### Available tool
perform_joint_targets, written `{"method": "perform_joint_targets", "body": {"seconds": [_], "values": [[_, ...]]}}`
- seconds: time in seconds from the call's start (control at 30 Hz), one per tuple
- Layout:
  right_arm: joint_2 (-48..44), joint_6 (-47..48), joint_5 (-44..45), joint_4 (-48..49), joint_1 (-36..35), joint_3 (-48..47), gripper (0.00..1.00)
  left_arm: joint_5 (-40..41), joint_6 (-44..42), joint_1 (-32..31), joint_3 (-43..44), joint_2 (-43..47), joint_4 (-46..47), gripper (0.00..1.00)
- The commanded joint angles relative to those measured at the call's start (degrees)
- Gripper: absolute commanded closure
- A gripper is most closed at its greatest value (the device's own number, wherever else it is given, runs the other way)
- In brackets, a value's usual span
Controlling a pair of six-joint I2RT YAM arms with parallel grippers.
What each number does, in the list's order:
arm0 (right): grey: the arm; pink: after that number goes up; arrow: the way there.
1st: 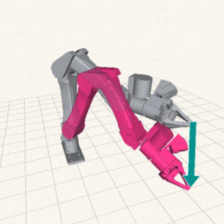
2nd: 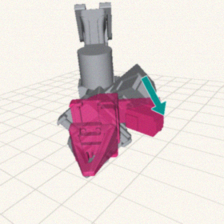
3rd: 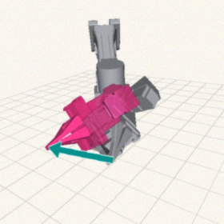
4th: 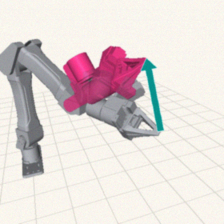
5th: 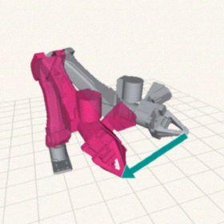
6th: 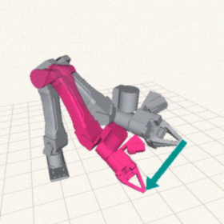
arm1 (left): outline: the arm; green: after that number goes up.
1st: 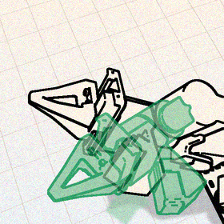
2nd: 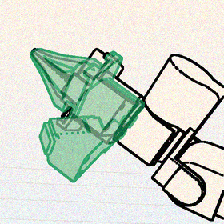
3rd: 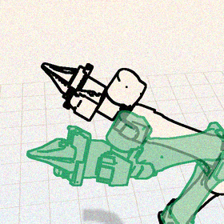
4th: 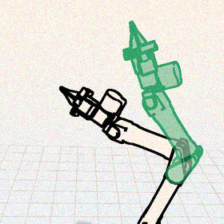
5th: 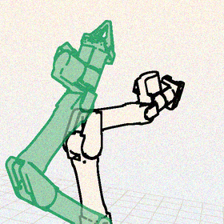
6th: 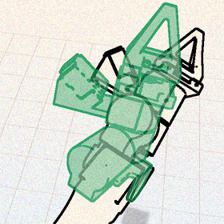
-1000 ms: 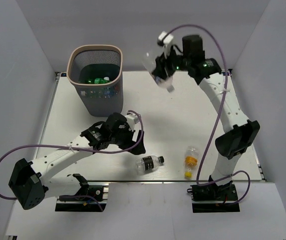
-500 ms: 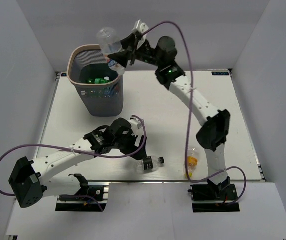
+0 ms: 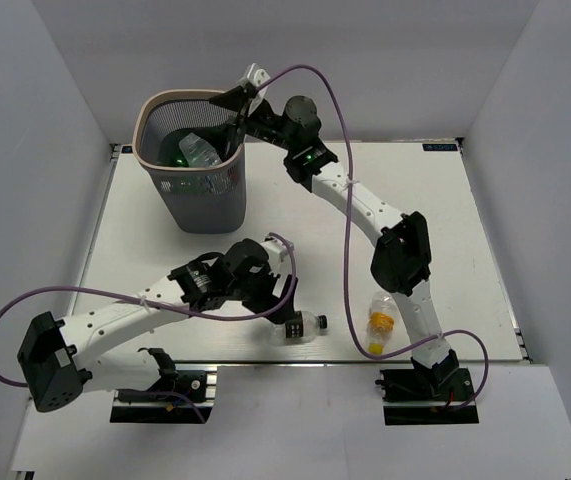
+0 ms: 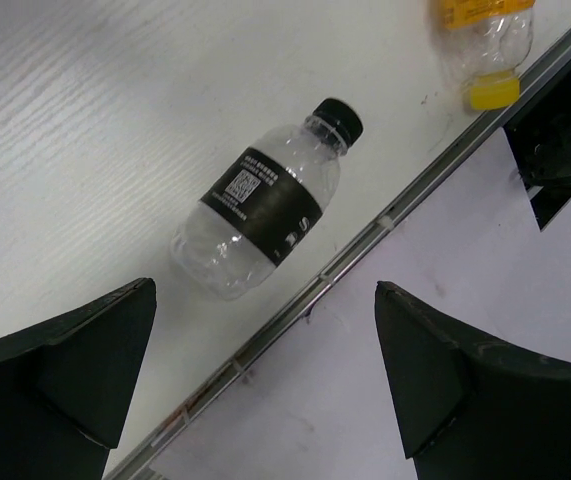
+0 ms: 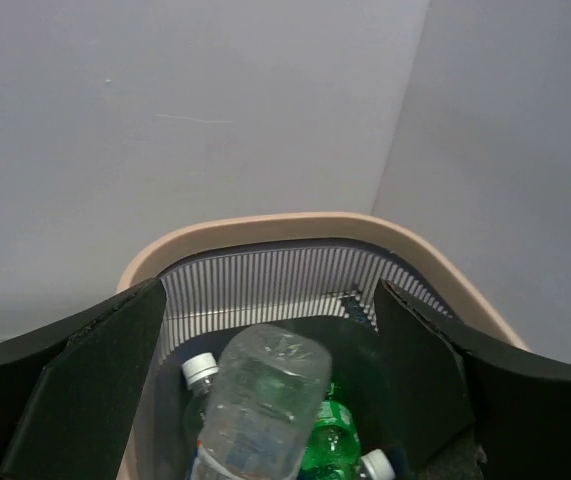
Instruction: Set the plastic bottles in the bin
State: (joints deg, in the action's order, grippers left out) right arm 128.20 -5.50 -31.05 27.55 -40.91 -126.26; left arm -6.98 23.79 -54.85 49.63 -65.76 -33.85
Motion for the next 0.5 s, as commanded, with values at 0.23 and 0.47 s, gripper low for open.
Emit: {"method": "perform_joint_targets", "body": {"seconds": [0.23, 0.47], "values": [[-21.22, 11.63, 12.05, -20.91, 6.53, 4.66, 1.0, 1.44, -9.36, -4.82, 7.76, -15.16, 5.9, 0.0], [-35.29, 15.76, 9.1, -58.89, 24.72, 25.29, 1.0, 5.23, -18.85, -7.38, 13.39, -22.75, -0.16, 0.0]]}}
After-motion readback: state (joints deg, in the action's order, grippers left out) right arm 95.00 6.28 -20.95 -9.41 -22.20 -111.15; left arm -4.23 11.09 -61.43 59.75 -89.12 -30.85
